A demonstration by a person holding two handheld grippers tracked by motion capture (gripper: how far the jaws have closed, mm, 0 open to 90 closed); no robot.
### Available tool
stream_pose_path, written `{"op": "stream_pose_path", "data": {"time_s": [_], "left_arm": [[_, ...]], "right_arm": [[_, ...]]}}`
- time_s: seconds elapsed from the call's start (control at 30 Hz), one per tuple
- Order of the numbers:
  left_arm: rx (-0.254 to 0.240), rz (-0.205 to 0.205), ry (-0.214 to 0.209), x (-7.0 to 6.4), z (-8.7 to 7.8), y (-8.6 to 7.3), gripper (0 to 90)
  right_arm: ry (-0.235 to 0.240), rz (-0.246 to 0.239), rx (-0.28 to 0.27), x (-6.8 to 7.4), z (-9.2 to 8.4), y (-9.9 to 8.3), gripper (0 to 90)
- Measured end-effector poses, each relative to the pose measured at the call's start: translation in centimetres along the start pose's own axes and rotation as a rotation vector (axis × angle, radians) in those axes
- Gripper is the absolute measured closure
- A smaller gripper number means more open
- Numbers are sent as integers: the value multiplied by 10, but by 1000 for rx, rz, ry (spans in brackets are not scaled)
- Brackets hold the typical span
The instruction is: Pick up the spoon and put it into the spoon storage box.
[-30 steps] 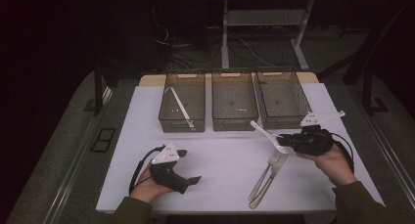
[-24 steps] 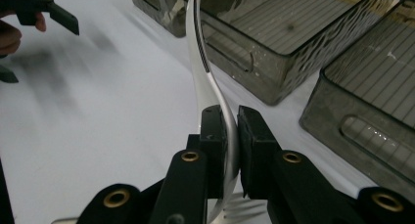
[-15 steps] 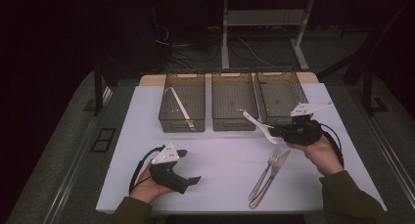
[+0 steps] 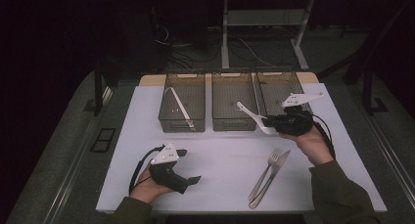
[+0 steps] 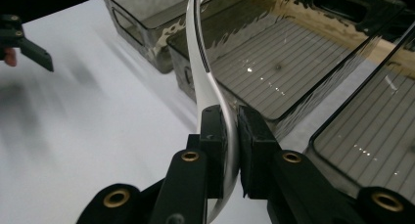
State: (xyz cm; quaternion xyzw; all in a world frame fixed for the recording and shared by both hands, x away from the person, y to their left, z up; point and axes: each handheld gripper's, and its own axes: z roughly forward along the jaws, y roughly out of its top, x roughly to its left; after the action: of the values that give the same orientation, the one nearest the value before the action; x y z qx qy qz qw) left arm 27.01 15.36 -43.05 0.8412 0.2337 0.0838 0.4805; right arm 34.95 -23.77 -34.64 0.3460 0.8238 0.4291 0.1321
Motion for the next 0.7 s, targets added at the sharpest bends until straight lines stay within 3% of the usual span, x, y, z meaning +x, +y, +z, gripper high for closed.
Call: {"op": "stream_pose_path", "data": {"time_s": [0.7], "left_arm": [[-16,-11,-4,-1,0,0,0]], "right_arm": [[-37,-14,45,-14,50,41,816]]}}
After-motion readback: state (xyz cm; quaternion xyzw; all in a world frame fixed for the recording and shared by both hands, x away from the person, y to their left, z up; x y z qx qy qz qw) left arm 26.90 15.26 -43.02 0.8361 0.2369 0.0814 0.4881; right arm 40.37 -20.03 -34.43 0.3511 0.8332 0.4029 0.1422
